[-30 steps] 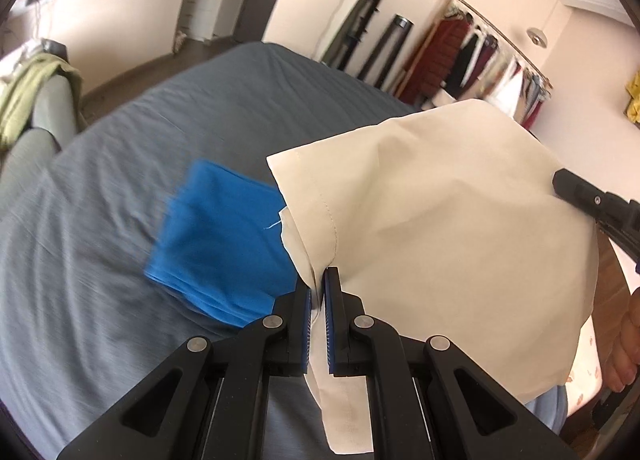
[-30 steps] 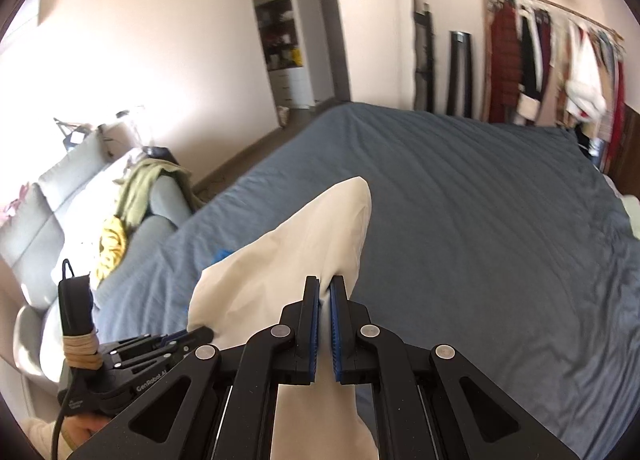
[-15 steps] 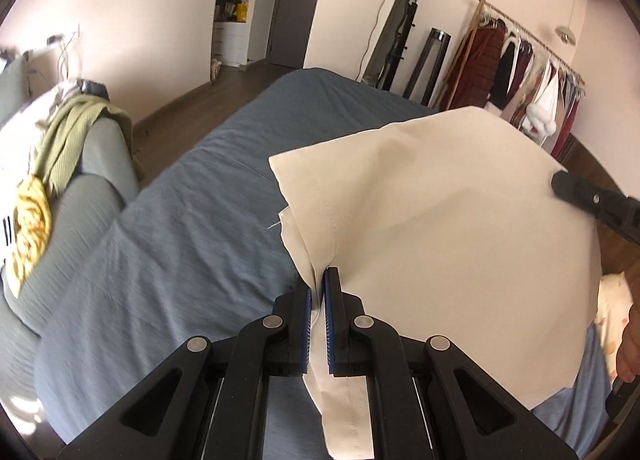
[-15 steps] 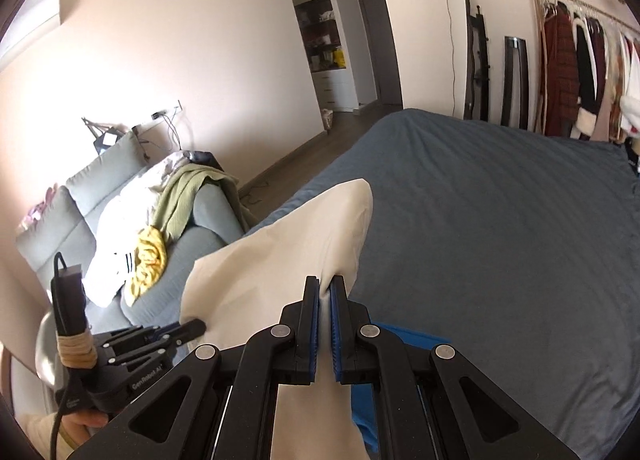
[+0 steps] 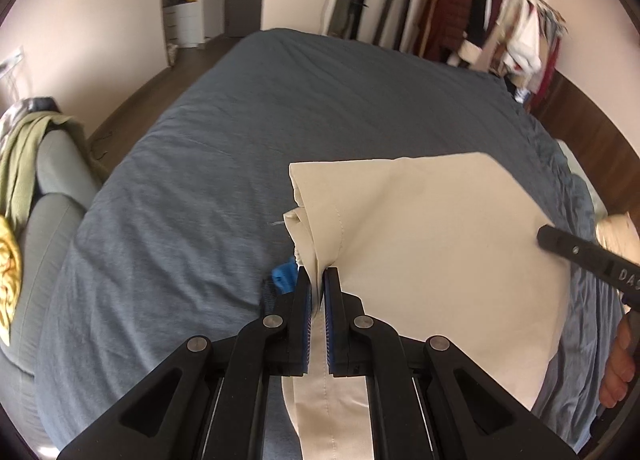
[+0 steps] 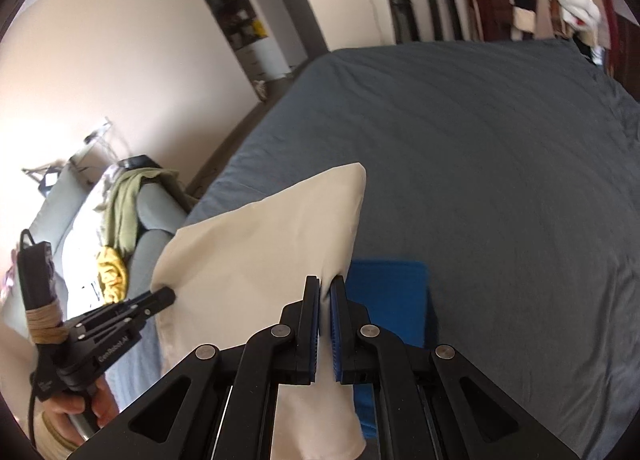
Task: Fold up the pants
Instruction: 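Lift the folded pants with both grippers and carry them onto the blue clothes stack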
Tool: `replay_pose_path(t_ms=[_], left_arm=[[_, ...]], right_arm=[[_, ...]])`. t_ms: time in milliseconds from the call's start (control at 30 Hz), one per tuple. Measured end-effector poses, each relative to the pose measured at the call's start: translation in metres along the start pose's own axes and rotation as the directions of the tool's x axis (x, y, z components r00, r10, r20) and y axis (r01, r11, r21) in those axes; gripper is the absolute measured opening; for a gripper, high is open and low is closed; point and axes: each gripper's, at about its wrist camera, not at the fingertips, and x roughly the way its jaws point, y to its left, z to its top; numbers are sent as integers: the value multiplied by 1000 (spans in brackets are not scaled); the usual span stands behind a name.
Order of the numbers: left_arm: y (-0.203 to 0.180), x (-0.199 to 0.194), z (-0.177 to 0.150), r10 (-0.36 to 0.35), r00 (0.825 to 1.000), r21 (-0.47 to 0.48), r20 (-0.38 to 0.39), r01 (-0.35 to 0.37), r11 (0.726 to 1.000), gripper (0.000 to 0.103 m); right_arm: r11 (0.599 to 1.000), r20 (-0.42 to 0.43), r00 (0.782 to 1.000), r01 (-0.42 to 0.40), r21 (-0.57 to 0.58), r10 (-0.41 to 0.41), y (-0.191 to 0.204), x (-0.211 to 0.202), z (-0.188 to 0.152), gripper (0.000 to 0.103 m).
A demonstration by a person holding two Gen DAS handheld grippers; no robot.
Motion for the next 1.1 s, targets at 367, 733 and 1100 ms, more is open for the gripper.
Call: replay_pose_path(t_ms=[367,733,1100], left_arm=[[-34,24,5,-15,998,119,-56,22,993,7],[-26,40,4,10,995,109,-97,0,994,21],[-13,38,6,79,992,147,-103,-63,987,44]], right_arm=[[984,-53,996,82,157,-75,-55,21,-32,6],[975,-137,984,139,176,-115,-62,56,-46,10],[949,-215,949,267,168,-229,-67,61,-50,33]])
